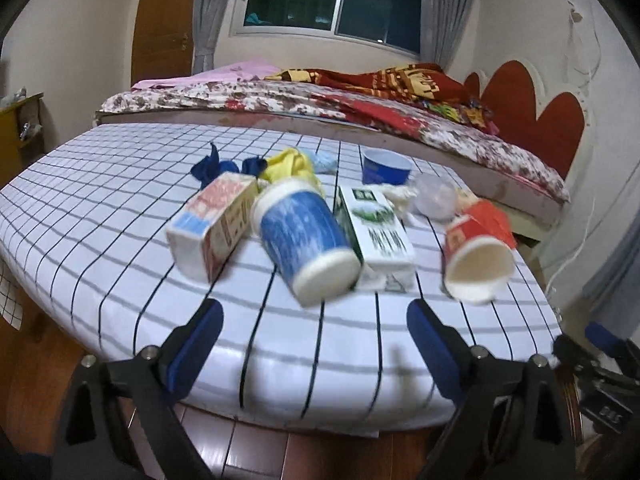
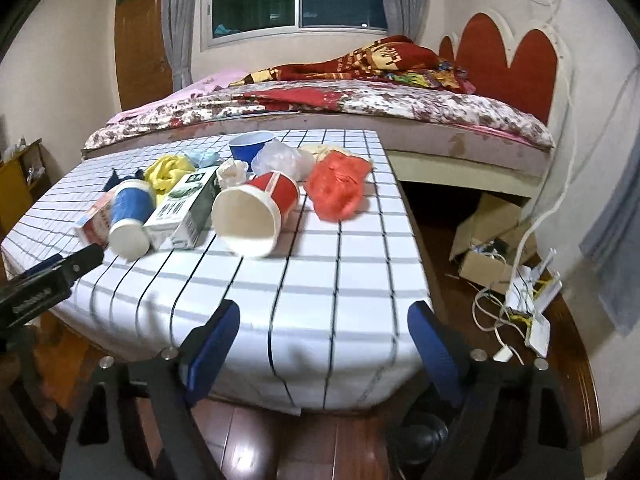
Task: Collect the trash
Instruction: 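Grasp the blue-white paper cup with the left tool while the right tool grasps the red-white cup, then carry both cups over the black bin and open both tools to drop them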
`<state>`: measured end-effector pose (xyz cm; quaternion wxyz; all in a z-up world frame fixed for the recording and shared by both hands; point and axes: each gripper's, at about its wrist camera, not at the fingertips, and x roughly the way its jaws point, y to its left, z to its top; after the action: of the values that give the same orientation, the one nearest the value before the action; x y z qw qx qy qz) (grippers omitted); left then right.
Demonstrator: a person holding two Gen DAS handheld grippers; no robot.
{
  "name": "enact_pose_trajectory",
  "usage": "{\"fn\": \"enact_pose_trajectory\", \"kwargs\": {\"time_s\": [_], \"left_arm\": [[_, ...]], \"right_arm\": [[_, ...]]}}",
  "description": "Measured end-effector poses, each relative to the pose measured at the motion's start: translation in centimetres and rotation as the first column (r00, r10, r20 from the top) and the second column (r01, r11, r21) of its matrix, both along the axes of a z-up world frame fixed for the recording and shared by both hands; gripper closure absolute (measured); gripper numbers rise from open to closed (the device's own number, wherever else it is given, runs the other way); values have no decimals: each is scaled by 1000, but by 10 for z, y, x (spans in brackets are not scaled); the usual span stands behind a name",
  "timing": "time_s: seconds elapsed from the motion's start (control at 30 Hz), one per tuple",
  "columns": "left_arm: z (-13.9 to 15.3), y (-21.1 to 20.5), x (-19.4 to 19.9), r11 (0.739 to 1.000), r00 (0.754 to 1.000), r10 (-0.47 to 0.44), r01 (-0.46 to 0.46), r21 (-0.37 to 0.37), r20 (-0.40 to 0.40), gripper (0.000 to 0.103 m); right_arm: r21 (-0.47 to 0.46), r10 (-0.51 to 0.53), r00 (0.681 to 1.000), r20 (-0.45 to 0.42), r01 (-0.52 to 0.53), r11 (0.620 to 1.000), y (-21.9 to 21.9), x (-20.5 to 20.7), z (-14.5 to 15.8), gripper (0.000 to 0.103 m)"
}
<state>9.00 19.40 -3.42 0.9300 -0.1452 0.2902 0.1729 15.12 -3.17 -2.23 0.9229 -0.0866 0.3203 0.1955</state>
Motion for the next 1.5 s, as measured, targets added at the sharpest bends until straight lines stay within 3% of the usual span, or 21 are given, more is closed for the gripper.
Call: {"fn": "enact_pose_trajectory", "kwargs": {"time_s": [0.17, 0.4, 0.47, 0.6, 0.67, 0.77, 1.13, 1.5], "left_arm": [[-2, 6, 25, 1000, 1000, 18, -18, 16, -4, 11], [-14, 26, 53, 999, 998, 48, -48, 3, -31, 21], [-19, 30, 53, 999, 998, 43, -43, -5, -48, 28], [-27, 34, 48, 1000, 998, 16, -16, -1, -62, 39], [-28, 33, 48, 1000, 998, 0, 0, 0, -66, 44], [-23, 32, 43, 1000, 999, -12, 12, 10, -49, 45], [15, 8, 10, 996, 996, -71, 67, 65, 54, 46], [29, -66, 0, 968, 965, -247, 242, 64, 90, 46]], "right_arm": [[-24, 6, 1000, -1, -6, 1000, 28, 34, -10, 29], [-18, 9, 999, -35, -10, 1000, 50, 68, -19, 41], [-18, 19, 999, -49, -20, 1000, 53, 73, -21, 52], [-20, 30, 998, -57, -31, 999, 55, 74, -27, 64], [-12, 32, 997, -70, -33, 999, 56, 76, -29, 94], [17, 38, 998, -58, -37, 999, 51, 74, -23, 100], [64, 57, 997, 44, -60, 996, 18, 39, 22, 100], [76, -86, 993, 83, 80, 994, -88, -2, 42, 100]]}}
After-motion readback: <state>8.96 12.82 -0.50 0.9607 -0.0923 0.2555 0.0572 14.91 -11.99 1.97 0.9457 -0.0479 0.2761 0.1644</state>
